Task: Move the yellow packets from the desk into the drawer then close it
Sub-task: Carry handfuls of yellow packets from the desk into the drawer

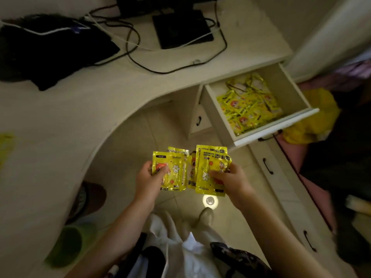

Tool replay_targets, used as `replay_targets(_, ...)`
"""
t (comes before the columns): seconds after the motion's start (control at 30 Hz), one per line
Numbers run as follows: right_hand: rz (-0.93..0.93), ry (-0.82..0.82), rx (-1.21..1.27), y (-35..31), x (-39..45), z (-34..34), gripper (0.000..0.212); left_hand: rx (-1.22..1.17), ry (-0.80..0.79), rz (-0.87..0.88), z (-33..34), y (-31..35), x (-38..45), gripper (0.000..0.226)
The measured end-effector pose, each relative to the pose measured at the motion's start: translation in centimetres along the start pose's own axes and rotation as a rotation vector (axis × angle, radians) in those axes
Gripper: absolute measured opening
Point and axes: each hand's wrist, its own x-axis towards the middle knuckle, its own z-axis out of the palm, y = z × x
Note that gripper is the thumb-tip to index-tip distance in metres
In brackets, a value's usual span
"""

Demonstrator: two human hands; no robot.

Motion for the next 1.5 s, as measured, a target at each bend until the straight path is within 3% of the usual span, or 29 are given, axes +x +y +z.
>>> replay_targets(0.27,0.061,0.101,0.088,1.3,0.7,-14.2,0.024,-0.009,-0.105,-0.017,14.4,-0.5,-4.4,0.008)
replay_targets(0.6,0.059,0.101,0.185,-2.5,6.3,-21.8,0.023,0.047,-0.167,0.037,24.8,2.7,-2.1,0.011)
replay_targets(0.87,0.072,0.104,0.156,-9.5,14.6,-23.7,0.025,0.009,-0.120,-0.008,30.3,7.2,4.5,0.010)
replay_targets(1.17,0.112,0.043,0.064,-16.1,23.4,-23.5,0.043,-0.062,-0.016,-0.150,35.2,11.1,13.0,0.011)
replay_targets(1.5,0.167,-0.107,-0.258,-20.0,33.4,-22.5,0.035,-0.193,0.149,-0.373,39.1,10.5,17.8,0.011)
